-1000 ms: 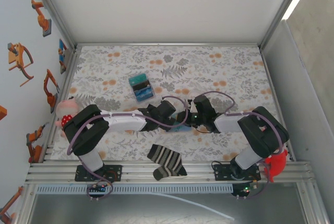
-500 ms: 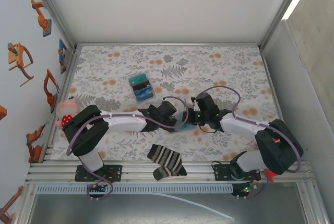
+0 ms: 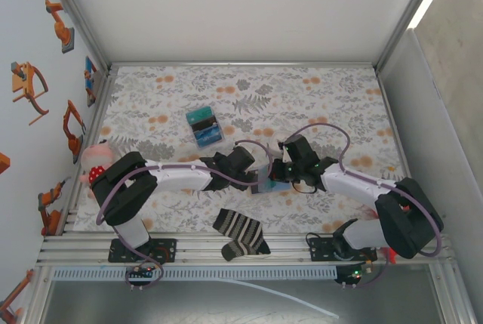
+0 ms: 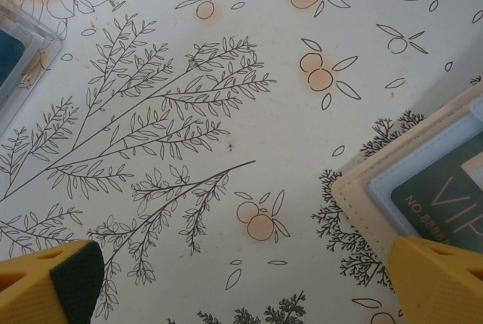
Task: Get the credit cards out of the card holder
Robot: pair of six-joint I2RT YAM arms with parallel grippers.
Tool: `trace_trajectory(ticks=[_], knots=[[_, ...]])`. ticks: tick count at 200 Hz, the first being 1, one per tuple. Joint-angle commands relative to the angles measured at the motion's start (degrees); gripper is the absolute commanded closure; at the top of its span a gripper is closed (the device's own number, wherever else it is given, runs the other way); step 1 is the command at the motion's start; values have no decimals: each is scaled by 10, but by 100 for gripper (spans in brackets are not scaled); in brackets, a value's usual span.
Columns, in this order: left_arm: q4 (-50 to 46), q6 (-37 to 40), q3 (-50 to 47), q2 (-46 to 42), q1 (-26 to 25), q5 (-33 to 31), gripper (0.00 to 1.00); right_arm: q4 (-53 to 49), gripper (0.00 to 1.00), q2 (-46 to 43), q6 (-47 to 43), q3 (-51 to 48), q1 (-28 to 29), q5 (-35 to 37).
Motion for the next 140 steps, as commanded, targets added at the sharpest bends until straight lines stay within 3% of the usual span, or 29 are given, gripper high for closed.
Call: trace_trajectory(ticks=[1,82,140], knots=[[-13,-2,-7,-20,3,-8,3,-10,100,-12,-14,20,-1,5],[-12,1,-8,-30,5,-5,3,-29,100,-21,-24,23,-1,10],[26,17,-7,-57,4,23,3,15,99,14,-10,10,-1,-7]])
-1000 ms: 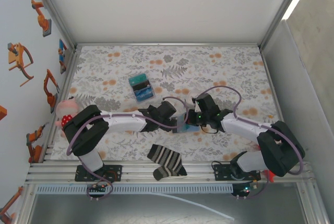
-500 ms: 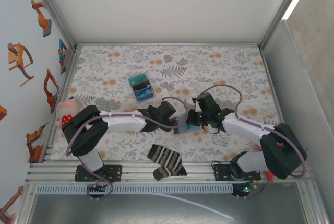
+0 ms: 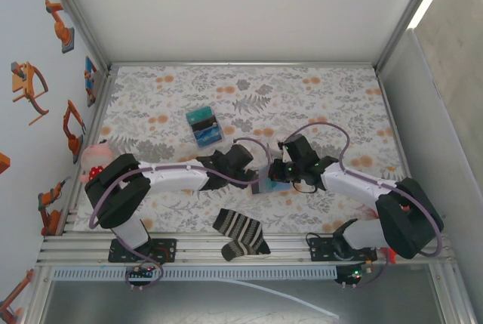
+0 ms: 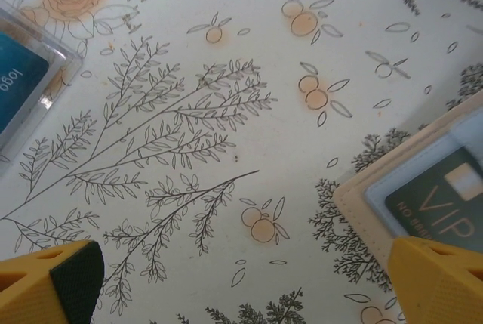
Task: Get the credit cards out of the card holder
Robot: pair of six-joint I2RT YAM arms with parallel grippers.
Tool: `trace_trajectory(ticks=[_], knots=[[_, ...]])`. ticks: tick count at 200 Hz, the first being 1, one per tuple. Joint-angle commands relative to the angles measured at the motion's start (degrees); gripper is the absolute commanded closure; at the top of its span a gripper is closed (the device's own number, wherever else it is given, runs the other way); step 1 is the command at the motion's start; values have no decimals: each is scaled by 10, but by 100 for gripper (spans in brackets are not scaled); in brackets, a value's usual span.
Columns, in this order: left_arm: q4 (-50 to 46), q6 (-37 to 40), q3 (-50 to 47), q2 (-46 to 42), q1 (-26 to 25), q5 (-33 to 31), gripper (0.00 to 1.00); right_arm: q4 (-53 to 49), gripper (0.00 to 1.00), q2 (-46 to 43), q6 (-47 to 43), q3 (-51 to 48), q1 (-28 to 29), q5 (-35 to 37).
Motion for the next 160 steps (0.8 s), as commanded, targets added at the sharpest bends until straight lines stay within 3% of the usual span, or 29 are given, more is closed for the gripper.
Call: trace_trajectory(ticks=[1,104,160], knots=[[24,17,-4,-27,0,18,3,28,99,10,1,3,-1,-8],[40,36,42,44,-12,28,3,52,86,-6,20,-23,-2,-13],[13,23,53,72,-13,14,3,54,100,-11,21,-28,-5,-16]])
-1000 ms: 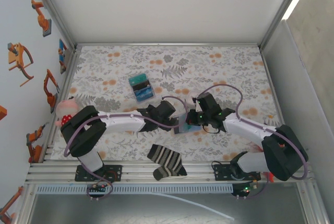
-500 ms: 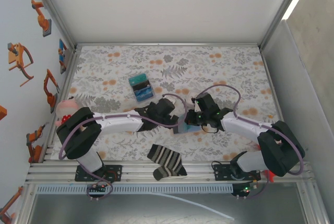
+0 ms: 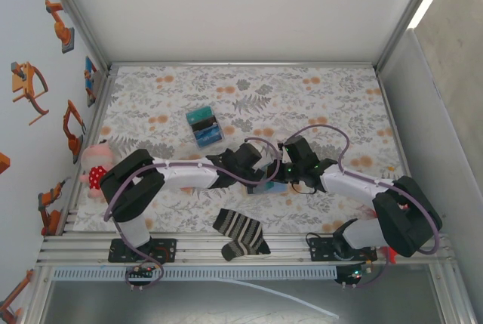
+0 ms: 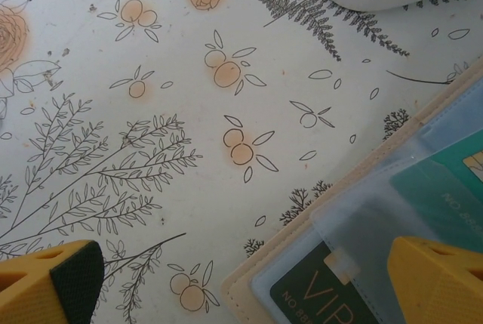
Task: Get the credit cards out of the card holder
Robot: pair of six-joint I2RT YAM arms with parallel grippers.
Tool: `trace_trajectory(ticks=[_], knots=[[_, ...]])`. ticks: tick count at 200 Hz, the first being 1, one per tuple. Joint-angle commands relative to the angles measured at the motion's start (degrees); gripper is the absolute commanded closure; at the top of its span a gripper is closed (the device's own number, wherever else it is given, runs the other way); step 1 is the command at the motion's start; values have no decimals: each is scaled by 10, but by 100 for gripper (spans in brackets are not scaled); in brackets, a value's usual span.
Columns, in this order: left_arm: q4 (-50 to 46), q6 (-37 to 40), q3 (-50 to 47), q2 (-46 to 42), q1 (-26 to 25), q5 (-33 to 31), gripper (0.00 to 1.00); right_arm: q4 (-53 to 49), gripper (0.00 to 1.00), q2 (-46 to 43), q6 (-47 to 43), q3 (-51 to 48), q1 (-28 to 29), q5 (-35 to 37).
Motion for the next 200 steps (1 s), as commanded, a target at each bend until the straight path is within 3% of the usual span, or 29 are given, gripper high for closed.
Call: trace_trajectory(ticks=[1,82,144,167,200], knots=[[-24,-3,10,7,-2,-11,3,5,100,-16,0,-6,-4,-2],[-46,-9,-38,-49,-2,-42,3,-125,100,-112,-66,23,-12,62],[-60,13,-47,-204,5,-44,3,-106,100,-168,-143,46,-9,-26],[-58,35,-56,-266,20,-9,3,-101,100,-163,-187,69,6,-81],[-45,78,-86,-359,74,154,3,-137,100,-120,-276,127,43,-122]])
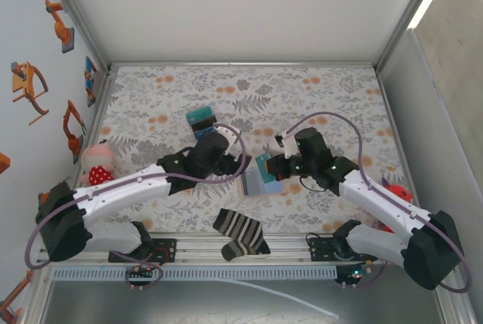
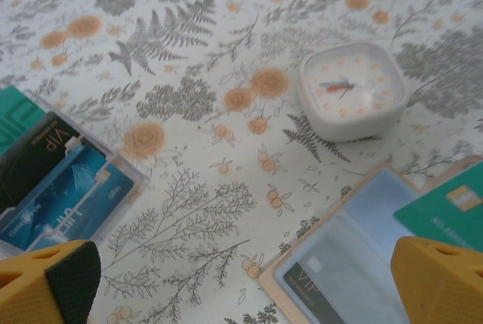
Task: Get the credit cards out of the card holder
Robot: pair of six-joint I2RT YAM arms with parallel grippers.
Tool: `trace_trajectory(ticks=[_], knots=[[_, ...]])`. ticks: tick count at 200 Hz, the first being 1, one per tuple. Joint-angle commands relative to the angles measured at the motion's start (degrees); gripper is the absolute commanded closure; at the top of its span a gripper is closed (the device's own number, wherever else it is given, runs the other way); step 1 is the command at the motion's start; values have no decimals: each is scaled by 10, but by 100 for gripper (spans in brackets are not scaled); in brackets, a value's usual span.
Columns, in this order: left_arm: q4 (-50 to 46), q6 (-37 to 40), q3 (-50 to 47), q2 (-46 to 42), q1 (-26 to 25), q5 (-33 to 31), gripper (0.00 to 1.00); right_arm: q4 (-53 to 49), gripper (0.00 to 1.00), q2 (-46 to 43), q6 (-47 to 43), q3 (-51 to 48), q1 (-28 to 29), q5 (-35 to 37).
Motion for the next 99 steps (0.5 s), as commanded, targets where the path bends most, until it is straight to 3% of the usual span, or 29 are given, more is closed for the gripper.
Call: trace_trajectory(ticks=[1,57,99], knots=[[0,46,-25,-56,35,130,3,-23,100,26,-90,51,24,-56],[-84,153,-27,-145,87,334,11,-94,100,108,-211,150,40,-141],[-117,198,-29,-152,91,379,14,-159,100,140,-279,203,40,-222]])
